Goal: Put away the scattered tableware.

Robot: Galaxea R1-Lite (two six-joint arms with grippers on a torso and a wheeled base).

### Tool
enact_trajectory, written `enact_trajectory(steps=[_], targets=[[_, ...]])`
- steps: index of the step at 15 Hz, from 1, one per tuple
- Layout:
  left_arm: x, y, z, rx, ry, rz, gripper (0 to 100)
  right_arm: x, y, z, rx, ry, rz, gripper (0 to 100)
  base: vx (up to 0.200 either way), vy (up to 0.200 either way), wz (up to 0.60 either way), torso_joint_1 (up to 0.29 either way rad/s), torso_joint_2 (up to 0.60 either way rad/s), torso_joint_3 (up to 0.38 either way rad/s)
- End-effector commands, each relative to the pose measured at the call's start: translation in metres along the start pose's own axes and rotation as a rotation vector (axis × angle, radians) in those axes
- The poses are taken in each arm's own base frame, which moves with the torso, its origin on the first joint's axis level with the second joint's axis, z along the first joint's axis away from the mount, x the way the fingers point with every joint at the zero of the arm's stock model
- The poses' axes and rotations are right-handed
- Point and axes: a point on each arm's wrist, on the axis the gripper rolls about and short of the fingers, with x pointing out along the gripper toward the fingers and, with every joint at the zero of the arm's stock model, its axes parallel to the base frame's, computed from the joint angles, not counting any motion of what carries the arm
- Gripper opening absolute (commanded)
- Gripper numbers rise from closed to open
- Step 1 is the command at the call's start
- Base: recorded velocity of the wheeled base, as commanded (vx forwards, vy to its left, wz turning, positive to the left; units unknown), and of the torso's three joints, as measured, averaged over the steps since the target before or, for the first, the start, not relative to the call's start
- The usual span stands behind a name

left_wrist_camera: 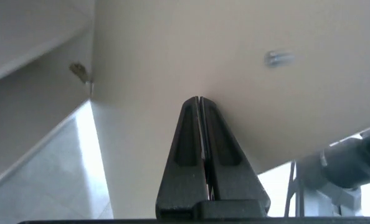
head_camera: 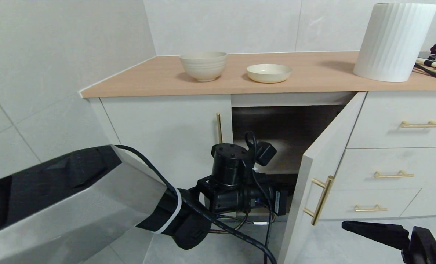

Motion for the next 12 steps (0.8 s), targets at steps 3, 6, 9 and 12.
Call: enact_trajectory(steps=[3,6,9,12], targets=[[0.003,0.007,-0.003,-0.007,0.001,0.017,0,0.0,0.0,0.0,-0.001,-0.002,0.004,100,0.0,0.0,0.0,0.0,0.0,0.0],[-0.001,0.002,0.005,-0.003,-0.023,0.03,0,0.0,0.0,0.0,-0.001,-0.003,0.004,100,-0.067,0.0,0.0,0.001,0.0,0.001],[0.001,0.005,0.002,-0.007,-0.015,0.034,0,0.0,0.0,0.0,-0.001,-0.002,0.004,100,-0.133,0.0,0.0,0.005,0.0,-0.002],[0.009,0.01,-0.002,-0.01,-0.009,0.036,0,0.0,0.0,0.0,-0.001,-0.002,0.004,100,0.0,0.0,0.0,0.0,0.0,0.0]])
